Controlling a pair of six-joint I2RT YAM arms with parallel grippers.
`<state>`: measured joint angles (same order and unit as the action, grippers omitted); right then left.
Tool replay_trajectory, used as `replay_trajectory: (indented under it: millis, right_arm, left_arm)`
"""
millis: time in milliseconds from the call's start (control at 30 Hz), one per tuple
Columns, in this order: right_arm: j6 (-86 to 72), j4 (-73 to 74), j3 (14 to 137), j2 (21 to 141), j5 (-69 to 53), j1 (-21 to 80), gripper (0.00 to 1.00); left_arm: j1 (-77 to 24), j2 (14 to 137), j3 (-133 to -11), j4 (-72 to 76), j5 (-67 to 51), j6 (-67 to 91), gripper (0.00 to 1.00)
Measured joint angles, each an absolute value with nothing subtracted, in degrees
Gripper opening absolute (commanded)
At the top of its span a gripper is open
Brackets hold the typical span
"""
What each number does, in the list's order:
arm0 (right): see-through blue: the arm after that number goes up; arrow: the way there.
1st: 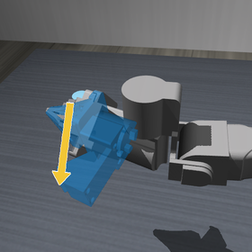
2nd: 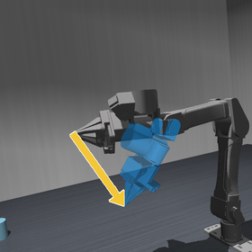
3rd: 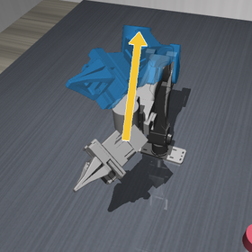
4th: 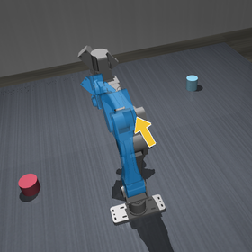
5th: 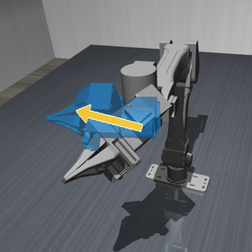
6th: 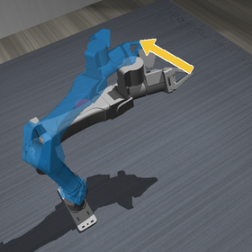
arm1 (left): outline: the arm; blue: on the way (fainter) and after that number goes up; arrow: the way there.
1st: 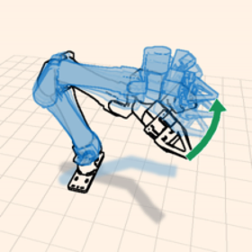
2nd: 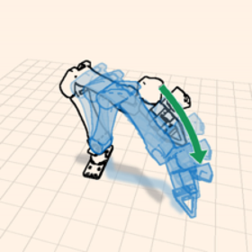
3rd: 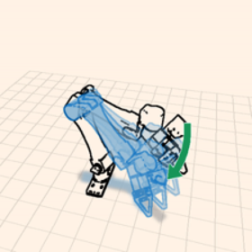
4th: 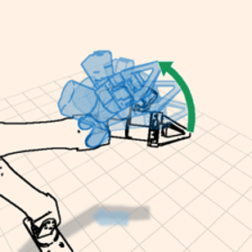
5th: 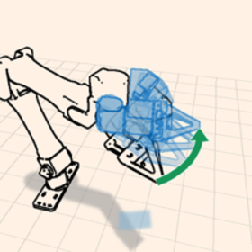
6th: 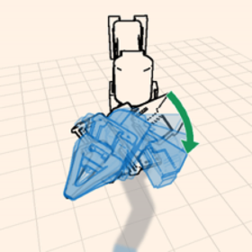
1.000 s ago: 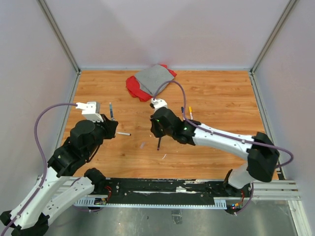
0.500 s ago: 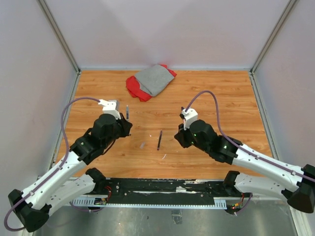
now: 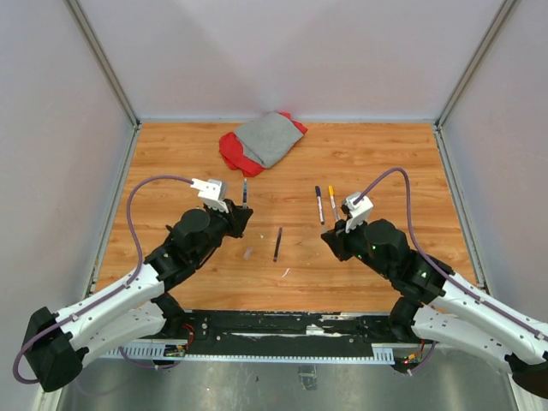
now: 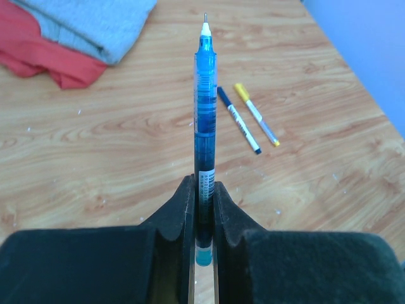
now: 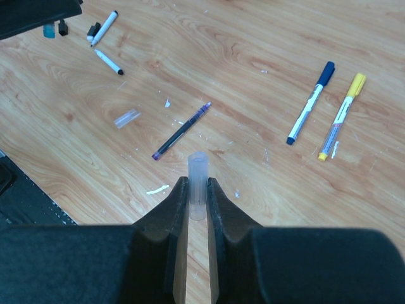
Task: Insert the pens into the pen caps
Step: Pick up the pen cap from the center of the board.
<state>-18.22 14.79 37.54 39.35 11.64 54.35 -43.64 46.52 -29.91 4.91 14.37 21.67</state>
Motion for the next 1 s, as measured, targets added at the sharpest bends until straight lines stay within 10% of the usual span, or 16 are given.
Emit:
replay_trajectory:
  millis: [1000]
  right_arm:
    - [-28.10,-5.10,31.00,38.96,-4.97,37.32,0.00]
  left_arm:
    - [-51.94,57.69,-19.90,36.42,13.02,18.50,0.01]
